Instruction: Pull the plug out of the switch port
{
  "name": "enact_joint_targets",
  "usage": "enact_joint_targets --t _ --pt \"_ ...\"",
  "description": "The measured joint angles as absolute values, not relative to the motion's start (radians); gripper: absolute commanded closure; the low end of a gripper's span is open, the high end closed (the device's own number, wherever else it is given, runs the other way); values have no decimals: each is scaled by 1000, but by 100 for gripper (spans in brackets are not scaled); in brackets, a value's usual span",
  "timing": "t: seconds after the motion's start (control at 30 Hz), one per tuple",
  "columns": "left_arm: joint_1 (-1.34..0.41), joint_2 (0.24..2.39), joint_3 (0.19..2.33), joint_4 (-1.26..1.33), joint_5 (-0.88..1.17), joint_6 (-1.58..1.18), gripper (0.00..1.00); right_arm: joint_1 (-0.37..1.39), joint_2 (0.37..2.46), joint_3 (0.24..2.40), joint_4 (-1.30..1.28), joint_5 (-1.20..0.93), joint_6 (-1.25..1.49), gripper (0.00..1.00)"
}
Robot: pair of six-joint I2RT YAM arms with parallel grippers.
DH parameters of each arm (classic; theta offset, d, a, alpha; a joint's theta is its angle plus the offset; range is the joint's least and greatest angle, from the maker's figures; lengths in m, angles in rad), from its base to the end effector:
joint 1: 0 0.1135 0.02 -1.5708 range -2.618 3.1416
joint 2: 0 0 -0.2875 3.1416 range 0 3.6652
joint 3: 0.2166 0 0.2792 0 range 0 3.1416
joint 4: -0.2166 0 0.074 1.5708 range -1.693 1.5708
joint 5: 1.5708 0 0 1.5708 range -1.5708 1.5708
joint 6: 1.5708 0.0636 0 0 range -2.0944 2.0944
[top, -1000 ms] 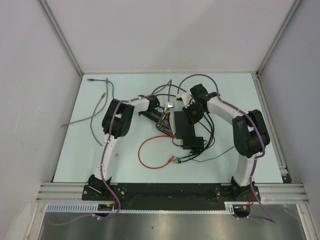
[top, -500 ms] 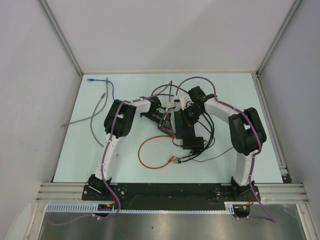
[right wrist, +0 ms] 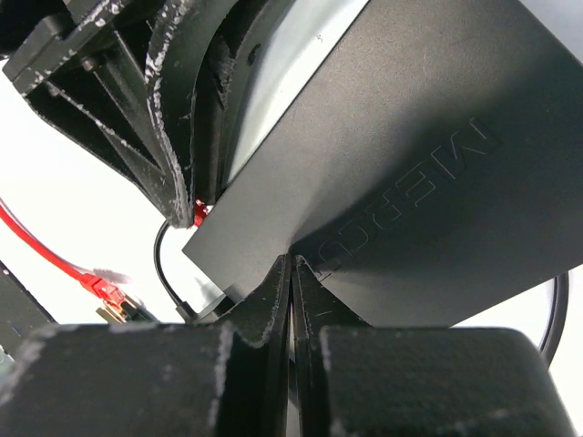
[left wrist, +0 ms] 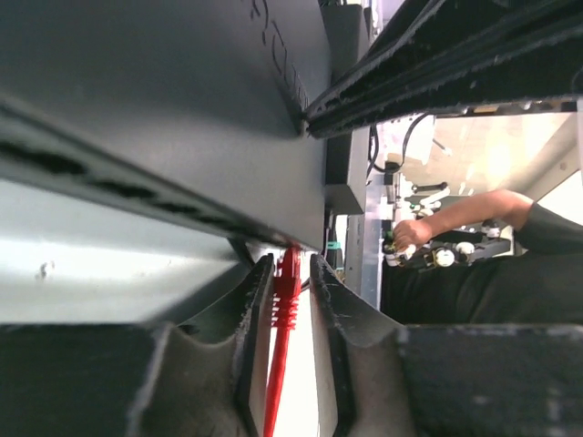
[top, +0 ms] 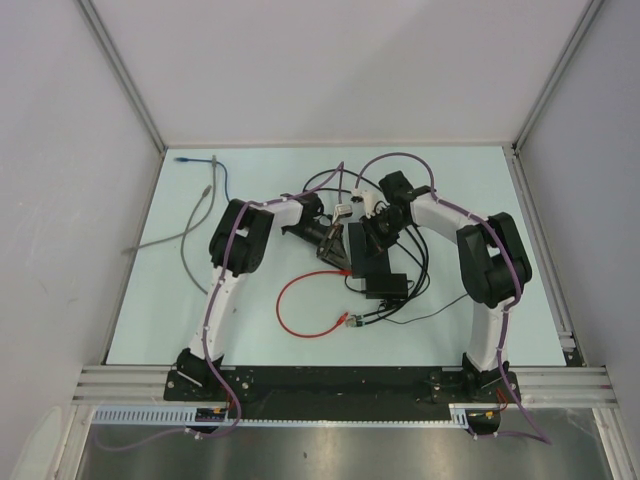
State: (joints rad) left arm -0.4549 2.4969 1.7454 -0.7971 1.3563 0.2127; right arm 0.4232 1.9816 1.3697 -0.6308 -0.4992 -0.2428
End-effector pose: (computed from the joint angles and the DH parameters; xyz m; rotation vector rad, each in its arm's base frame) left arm 0.4146 -0.2720 0.0564 -0.7888 -2.2105 1.8800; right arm 0.3835 0.2061 0.1467 -1.0155 2.5785 0.7442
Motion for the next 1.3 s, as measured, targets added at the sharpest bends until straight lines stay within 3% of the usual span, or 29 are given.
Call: enact_joint_targets --t 0.37,0.5,0.8,1.07,1.3 --pt "-463 2501 1752 -773 1361 171 75 421 1990 1379 -641 -503 -238 95" --pt "-464 2501 1759 -802 1359 229 72 421 1995 1386 -649 -504 -237 95" --pt "-470 2501 1776 -862 1349 350 76 417 2009 1404 -670 -514 -236 95" --pt "-471 2501 1783 -873 1335 358 98 414 2019 1417 -685 -518 -234 95" --pt "-482 2502 1841 -946 1264 356 100 414 2023 1423 -691 -518 -228 94"
